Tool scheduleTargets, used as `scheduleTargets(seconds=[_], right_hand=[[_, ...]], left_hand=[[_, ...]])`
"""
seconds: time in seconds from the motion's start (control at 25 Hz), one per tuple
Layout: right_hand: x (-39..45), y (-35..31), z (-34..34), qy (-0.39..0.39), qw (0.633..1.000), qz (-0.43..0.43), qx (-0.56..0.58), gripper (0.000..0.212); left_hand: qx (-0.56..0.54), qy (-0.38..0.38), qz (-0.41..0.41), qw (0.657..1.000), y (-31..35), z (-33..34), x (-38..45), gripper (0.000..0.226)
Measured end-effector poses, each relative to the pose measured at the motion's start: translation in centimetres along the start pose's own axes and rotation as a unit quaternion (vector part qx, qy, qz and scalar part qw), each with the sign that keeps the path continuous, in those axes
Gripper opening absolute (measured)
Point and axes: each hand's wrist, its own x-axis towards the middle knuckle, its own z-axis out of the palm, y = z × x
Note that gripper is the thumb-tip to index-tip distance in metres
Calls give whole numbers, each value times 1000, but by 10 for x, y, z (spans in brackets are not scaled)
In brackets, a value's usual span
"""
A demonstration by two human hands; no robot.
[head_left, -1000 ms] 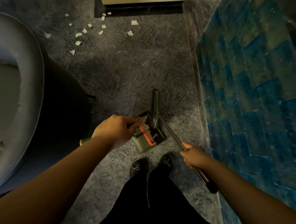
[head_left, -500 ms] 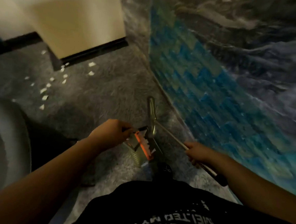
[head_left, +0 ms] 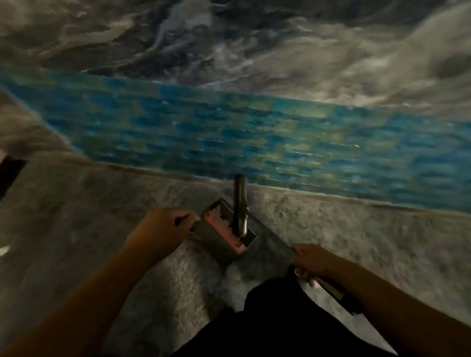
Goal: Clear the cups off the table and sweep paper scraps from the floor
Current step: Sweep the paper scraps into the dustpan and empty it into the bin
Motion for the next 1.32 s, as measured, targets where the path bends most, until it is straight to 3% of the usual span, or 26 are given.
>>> scheduleTargets(seconds=[0.16, 0.32, 0.56, 0.72, 1.04, 1.32], right_hand=[[-43, 91, -5, 77, 985, 51, 145, 23], [-87, 186, -14, 138, 938, 82, 306, 10], [-164, 351, -43, 198, 867, 151, 433, 17], [-215, 455, -69, 251, 818, 175, 488, 10], [-278, 609, -113, 352, 675, 223, 609, 23], [-292, 737, -200, 393, 564, 250, 682, 29]], left_hand=[[19, -49, 111, 992, 92, 44, 16, 18], [53, -103, 189, 975, 197, 115, 32, 18], [77, -159, 301, 937, 371, 248, 29, 23], [79, -181, 370, 908, 488, 333, 18, 19], [80, -250, 470, 843, 690, 480, 0, 19], [75, -294, 538, 787, 866, 615, 28, 19]])
